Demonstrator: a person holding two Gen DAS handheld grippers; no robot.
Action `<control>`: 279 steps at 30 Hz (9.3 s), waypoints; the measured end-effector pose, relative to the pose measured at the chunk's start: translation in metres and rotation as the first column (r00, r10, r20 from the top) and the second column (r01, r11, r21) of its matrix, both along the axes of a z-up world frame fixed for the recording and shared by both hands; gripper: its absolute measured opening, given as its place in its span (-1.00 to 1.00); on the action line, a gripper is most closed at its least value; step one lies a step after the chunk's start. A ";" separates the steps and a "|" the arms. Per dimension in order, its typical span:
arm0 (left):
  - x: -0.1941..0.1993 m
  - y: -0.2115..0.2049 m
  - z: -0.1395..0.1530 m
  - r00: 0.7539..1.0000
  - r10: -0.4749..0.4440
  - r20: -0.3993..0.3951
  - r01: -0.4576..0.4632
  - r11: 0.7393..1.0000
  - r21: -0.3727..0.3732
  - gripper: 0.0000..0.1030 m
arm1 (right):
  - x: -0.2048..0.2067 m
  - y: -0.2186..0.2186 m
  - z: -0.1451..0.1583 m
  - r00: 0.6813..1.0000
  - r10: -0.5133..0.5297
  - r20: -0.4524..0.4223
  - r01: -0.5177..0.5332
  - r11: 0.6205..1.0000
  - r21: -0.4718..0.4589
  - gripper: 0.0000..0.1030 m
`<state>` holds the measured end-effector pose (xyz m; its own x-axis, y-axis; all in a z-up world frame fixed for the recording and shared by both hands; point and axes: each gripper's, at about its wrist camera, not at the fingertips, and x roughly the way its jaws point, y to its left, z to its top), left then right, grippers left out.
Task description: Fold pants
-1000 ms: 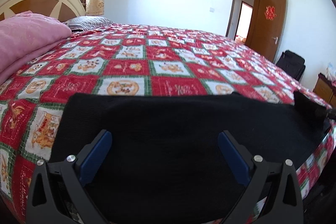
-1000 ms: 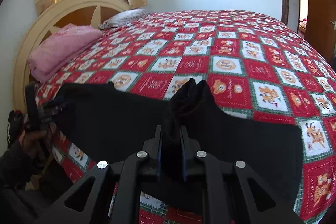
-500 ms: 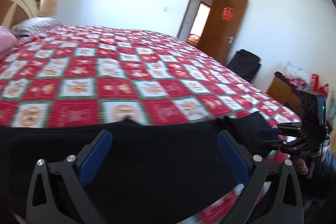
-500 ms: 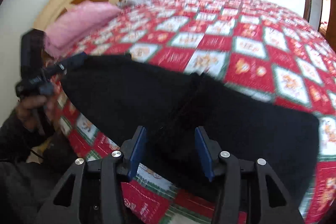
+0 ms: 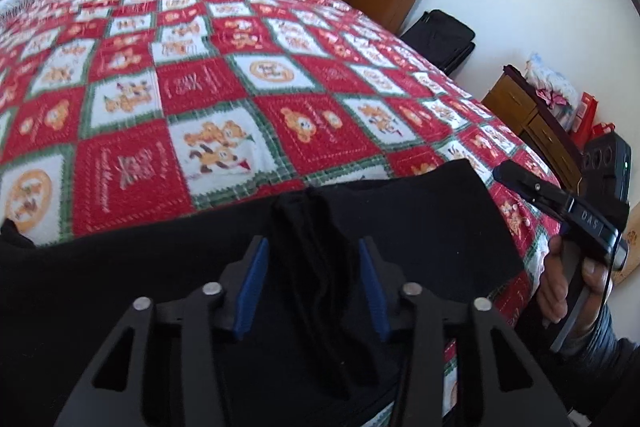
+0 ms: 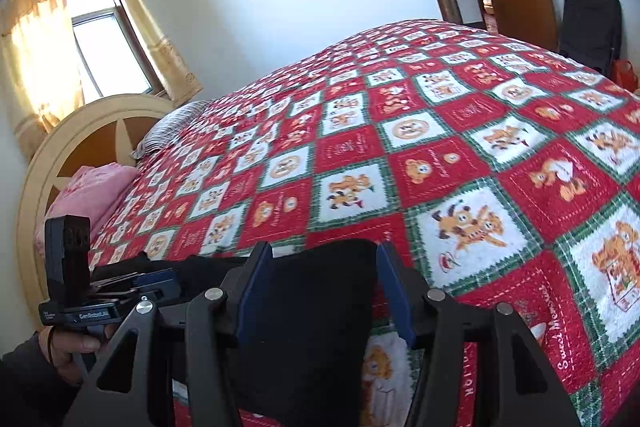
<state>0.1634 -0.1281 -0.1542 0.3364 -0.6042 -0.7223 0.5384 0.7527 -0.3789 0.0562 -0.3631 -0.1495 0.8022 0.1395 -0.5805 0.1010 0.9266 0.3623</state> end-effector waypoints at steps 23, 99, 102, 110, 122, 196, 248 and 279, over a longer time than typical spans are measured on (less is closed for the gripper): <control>-0.022 0.018 0.030 0.997 0.073 -0.003 -0.073 0.994 -0.076 -0.77 | -0.017 -0.037 -0.008 0.986 -0.138 0.097 0.126 0.986 0.113 0.25; -0.025 0.363 -0.034 0.739 0.669 0.079 -0.672 0.741 0.006 0.20 | 0.027 0.184 -0.050 0.828 0.559 -0.052 -0.546 0.823 0.157 0.27; -0.028 0.362 -0.036 0.733 0.674 0.092 -0.676 0.737 -0.005 0.23 | 0.028 0.179 -0.048 0.842 0.537 -0.048 -0.525 0.838 0.152 0.27; -0.036 0.360 -0.027 0.721 0.689 0.071 -0.685 0.725 -0.080 -0.48 | 0.028 0.167 -0.045 0.875 0.483 -0.034 -0.475 0.869 0.139 0.27; -0.063 0.362 0.001 0.734 0.679 0.026 -0.627 0.692 -0.356 -0.53 | 0.030 0.148 -0.039 0.918 0.397 -0.002 -0.393 0.910 0.134 0.27; -0.044 0.062 0.030 0.931 0.205 0.301 -0.232 0.971 0.055 0.38 | 0.001 0.042 -0.028 0.975 0.114 -0.190 -0.049 0.947 0.317 0.34; -0.038 0.060 -0.001 0.952 0.189 0.241 -0.210 0.976 0.064 0.64 | -0.030 0.023 -0.037 0.980 0.049 -0.191 -0.023 0.990 0.136 -0.51; -0.037 0.072 0.000 0.936 0.246 0.251 -0.275 0.958 0.085 0.93 | 0.003 0.078 -0.033 0.971 0.197 -0.138 -0.211 0.972 -0.102 0.26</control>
